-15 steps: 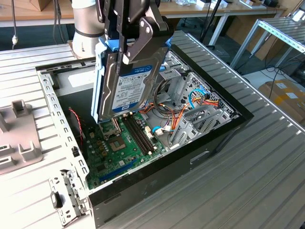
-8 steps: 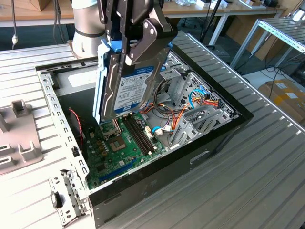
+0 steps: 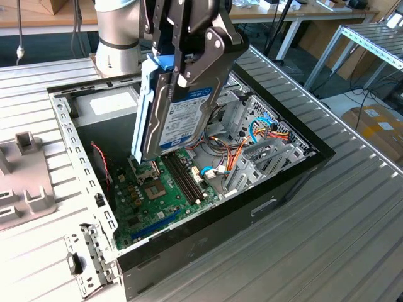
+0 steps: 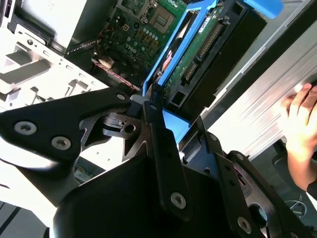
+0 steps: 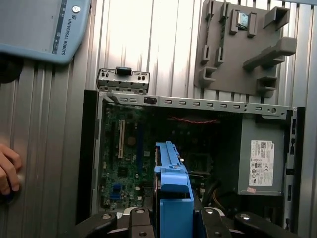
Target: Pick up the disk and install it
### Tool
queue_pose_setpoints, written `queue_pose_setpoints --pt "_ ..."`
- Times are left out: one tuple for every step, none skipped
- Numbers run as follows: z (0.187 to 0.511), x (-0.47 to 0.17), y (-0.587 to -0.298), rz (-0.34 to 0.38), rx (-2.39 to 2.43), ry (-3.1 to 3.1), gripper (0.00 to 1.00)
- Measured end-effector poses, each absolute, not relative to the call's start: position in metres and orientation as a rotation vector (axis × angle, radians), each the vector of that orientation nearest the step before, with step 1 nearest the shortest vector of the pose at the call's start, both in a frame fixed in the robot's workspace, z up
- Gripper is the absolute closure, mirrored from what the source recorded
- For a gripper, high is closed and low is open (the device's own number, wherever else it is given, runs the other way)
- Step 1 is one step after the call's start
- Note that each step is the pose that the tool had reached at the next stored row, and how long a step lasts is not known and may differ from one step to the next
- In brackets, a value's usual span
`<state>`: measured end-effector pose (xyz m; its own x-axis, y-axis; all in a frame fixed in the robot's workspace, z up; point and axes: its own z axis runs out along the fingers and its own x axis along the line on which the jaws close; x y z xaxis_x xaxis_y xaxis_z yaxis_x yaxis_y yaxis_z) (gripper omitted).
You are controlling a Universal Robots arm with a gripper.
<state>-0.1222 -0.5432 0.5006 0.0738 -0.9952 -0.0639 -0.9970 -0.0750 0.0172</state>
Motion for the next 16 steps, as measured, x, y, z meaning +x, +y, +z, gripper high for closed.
queue_pose_setpoints --pt "0.500 -0.120 -0.544 0.091 -2.282 2.112 0.63" --pt "0.500 -0.118 -0.544 0.091 -2.286 2.108 0.63" --pt "0.500 -0.116 -0.544 0.091 -2.288 2.106 0.63" --pt "0.500 -0.115 -0.544 0.091 -2.290 2.104 0.63" --pt "0.500 -0.114 -0.544 0.091 -2.292 2.101 0.63" --pt "0.500 -0.114 -0.545 0.091 -2.294 2.100 0.63" --pt "0.500 -0.113 -0.545 0.092 -2.296 2.097 0.63" --pt "0.500 -0.112 -0.545 0.092 -2.298 2.095 0.63" --pt "0.500 -0.111 -0.545 0.092 -2.300 2.093 0.63" --pt "0.499 -0.110 -0.545 0.092 -2.302 2.091 0.63" --pt "0.499 -0.108 -0.545 0.092 -2.305 2.088 0.63" --pt "0.499 -0.107 -0.545 0.092 -2.308 2.085 0.63" --pt "0.499 -0.106 -0.545 0.092 -2.311 2.082 0.63" --pt "0.499 -0.105 -0.545 0.092 -2.313 2.080 0.63" --pt "0.499 -0.104 -0.545 0.092 -2.315 2.077 0.63" --pt "0.499 -0.103 -0.545 0.092 -2.317 2.075 0.63"
